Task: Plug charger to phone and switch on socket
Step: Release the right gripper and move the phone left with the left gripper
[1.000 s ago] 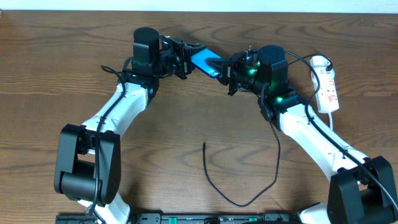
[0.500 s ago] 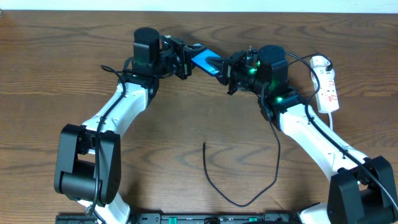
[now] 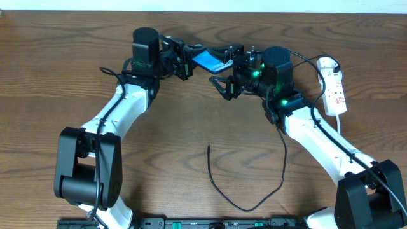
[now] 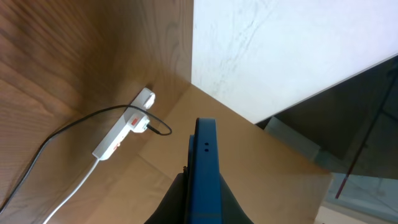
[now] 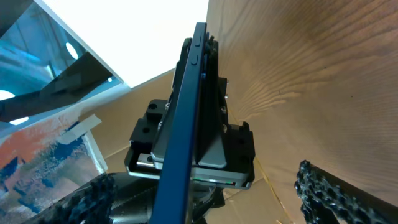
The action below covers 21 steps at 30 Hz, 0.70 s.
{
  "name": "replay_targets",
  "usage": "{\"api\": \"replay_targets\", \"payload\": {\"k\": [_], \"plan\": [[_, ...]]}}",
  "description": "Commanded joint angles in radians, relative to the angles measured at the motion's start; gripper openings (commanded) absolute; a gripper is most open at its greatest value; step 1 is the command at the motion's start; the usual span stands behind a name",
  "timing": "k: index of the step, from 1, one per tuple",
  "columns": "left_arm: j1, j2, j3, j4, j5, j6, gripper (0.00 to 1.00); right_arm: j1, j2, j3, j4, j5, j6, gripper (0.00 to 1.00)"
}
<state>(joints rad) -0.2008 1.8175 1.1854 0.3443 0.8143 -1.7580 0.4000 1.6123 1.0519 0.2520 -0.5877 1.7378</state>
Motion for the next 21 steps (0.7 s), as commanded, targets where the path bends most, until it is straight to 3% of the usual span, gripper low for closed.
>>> {"api": "replay_targets", "payload": {"k": [1,3,7,9,21], "plan": [[0.037,-0.026,0.027,0.01,0.065,0.01,0.07,0.006,-0.008,0.016,0.003,0.014,-0.077,0.93],[0.064,-0.026,0.027,0.01,0.112,0.048,0.07,0.002,-0.008,0.016,-0.004,0.032,-0.228,0.99],[0.108,-0.026,0.027,0.01,0.187,0.15,0.08,-0.01,-0.008,0.016,-0.01,0.026,-0.418,0.99],[0.155,-0.026,0.027,0.009,0.282,0.296,0.07,-0.02,-0.008,0.016,-0.011,0.016,-0.499,0.99],[0.274,-0.026,0.027,0.009,0.653,0.843,0.08,-0.037,-0.008,0.016,-0.105,0.026,-0.76,0.99]]}}
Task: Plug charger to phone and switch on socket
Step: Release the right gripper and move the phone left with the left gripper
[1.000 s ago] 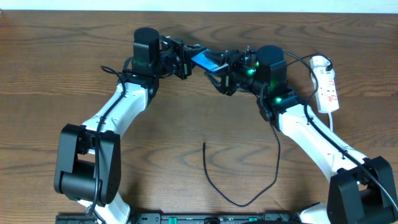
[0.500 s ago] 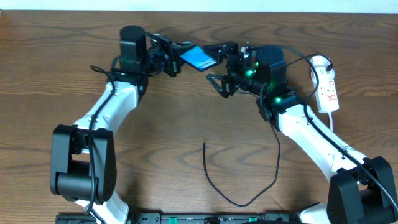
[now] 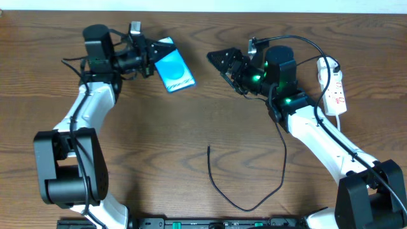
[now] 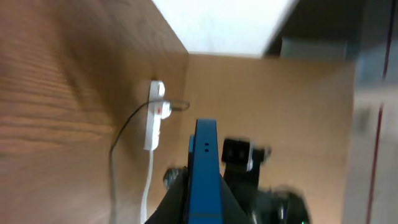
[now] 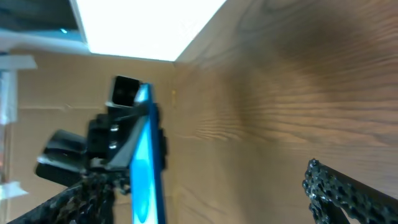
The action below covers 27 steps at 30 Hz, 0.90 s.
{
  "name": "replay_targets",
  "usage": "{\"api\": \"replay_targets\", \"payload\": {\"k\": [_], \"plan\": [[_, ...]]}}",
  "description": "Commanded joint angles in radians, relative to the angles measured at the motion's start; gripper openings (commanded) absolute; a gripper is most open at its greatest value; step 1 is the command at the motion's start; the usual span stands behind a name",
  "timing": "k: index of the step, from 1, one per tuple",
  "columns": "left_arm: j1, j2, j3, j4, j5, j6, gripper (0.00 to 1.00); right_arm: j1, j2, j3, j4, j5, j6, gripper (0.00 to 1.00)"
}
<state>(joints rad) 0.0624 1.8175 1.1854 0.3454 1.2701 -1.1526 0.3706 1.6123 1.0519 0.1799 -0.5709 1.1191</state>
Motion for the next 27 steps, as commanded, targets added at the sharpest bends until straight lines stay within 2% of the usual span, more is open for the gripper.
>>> {"api": "replay_targets", "payload": {"k": [1,3,4,10,15,19,27], "plan": [[0.013,-0.026,0.027,0.008,0.231,0.278,0.08,-0.007,-0.008,0.016,-0.065,0.022,-0.168,0.99],[0.013,-0.026,0.025,0.008,0.286,0.357,0.07,-0.007,-0.008,0.016,-0.121,0.029,-0.216,0.99],[0.013,-0.026,0.01,0.008,0.303,0.42,0.07,-0.002,-0.008,0.016,-0.207,0.05,-0.273,0.99],[0.013,-0.026,-0.03,0.008,0.303,0.529,0.08,0.063,-0.008,0.016,-0.468,0.205,-0.385,0.99],[0.035,-0.026,-0.058,0.008,0.303,0.539,0.07,0.14,-0.008,0.015,-0.554,0.304,-0.41,0.99],[0.103,-0.026,-0.073,0.003,0.303,0.539,0.07,0.235,-0.008,0.015,-0.636,0.422,-0.418,0.99],[0.181,-0.026,-0.085,-0.051,0.303,0.539,0.08,0.336,-0.008,0.014,-0.707,0.441,-0.417,0.99]]}}
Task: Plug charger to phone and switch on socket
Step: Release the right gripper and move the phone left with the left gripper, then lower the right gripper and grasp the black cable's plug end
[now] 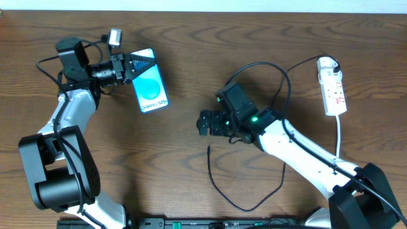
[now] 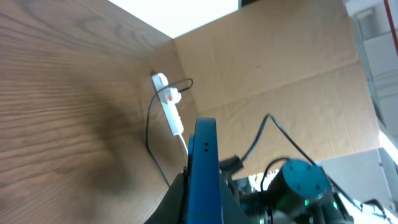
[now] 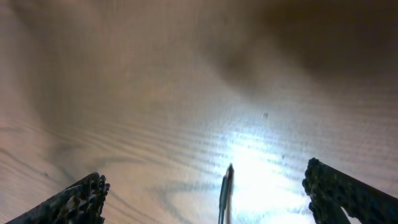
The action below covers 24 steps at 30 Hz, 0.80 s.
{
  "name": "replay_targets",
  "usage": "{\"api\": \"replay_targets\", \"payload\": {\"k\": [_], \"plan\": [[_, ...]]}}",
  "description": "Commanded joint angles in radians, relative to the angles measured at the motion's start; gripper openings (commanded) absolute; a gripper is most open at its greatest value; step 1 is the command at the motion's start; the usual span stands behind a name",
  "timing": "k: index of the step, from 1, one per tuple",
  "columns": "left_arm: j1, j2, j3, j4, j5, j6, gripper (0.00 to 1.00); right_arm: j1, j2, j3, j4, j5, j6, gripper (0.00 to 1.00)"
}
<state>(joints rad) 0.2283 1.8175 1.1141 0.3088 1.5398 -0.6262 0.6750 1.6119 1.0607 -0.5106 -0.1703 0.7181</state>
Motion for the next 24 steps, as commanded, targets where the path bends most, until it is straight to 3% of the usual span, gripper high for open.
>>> {"api": "replay_targets", "payload": {"k": [1,7,18,24], "plan": [[0.019,-0.026,-0.015,-0.018,0.034,0.013,0.07,0.038,-0.007,0.006,-0.024,0.041,-0.016,0.99],[0.029,-0.026,-0.056,-0.019,0.033,0.013,0.07,0.069,0.006,0.004,-0.108,0.074,0.081,0.99],[0.029,-0.026,-0.084,-0.019,0.033,0.013,0.07,0.154,0.161,0.004,-0.1,0.066,0.1,0.98],[0.029,-0.026,-0.084,-0.019,0.033,0.013,0.08,0.156,0.183,0.004,-0.118,0.056,0.135,0.88]]}}
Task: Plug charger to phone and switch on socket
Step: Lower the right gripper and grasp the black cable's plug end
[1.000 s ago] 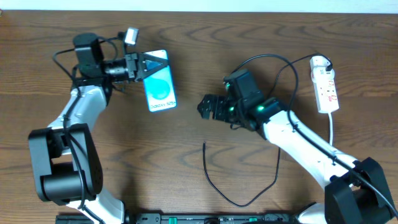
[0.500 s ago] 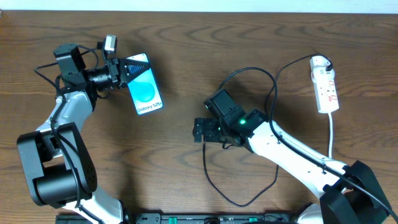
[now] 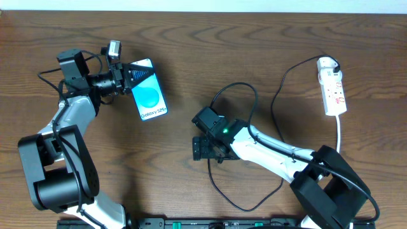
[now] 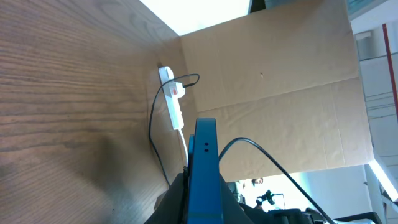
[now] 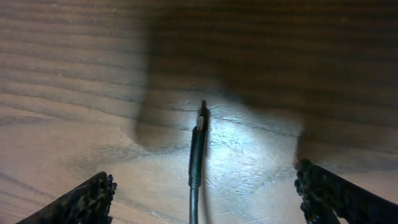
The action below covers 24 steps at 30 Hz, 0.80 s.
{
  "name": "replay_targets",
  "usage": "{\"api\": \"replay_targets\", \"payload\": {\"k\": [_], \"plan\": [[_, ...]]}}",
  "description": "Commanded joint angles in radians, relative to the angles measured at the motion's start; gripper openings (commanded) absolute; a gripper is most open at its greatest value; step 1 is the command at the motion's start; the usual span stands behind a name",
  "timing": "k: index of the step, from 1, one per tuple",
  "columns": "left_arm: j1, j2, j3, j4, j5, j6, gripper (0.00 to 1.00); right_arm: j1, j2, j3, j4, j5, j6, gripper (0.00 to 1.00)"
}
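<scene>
My left gripper (image 3: 140, 74) is shut on the top end of a blue phone (image 3: 150, 95) at the far left; its face shows from above. The left wrist view shows only the phone's thin blue edge (image 4: 203, 155) between the fingers (image 4: 177, 202). A black charger cable (image 3: 245, 207) loops across the near middle. Its plug tip (image 5: 199, 127) lies on the wood between the fingers of my open right gripper (image 5: 204, 196). From above, the right gripper (image 3: 208, 149) covers that tip.
A white power strip (image 3: 333, 92) lies at the far right with a plug (image 3: 326, 63) in its far end; it also shows in the left wrist view as a power strip (image 4: 171, 102). The cable runs from it past my right arm. Cardboard walls stand beyond the table.
My right gripper has moved nearer and slightly left, and the cable tip now lies closer between its open fingers. The phone in my left gripper has shifted only slightly.
First both grippers met at the far middle, the left shut on the phone, the right's fingers beside it. Then the left held the phone further left and the right stood apart, open. Later the right was over the table's middle, and now straddles the cable tip.
</scene>
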<state>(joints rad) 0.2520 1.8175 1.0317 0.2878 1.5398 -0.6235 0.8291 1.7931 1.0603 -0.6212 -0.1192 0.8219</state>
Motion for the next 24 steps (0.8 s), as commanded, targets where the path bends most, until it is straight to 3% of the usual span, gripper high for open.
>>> {"api": "replay_targets", "payload": {"k": [1,7,15,24], "plan": [[0.005,-0.026,-0.002,0.002,0.031,0.01,0.07,0.003,0.003,0.005,-0.015,0.005,0.041,0.82],[0.005,-0.026,-0.002,0.002,0.019,0.01,0.08,0.004,0.053,0.005,-0.035,-0.023,0.072,0.56],[0.005,-0.026,-0.002,0.002,0.019,0.01,0.08,-0.005,0.074,0.005,-0.034,-0.053,0.072,0.47],[0.005,-0.026,-0.002,0.002,0.019,0.01,0.07,-0.003,0.074,0.005,-0.034,-0.052,0.072,0.25]]}}
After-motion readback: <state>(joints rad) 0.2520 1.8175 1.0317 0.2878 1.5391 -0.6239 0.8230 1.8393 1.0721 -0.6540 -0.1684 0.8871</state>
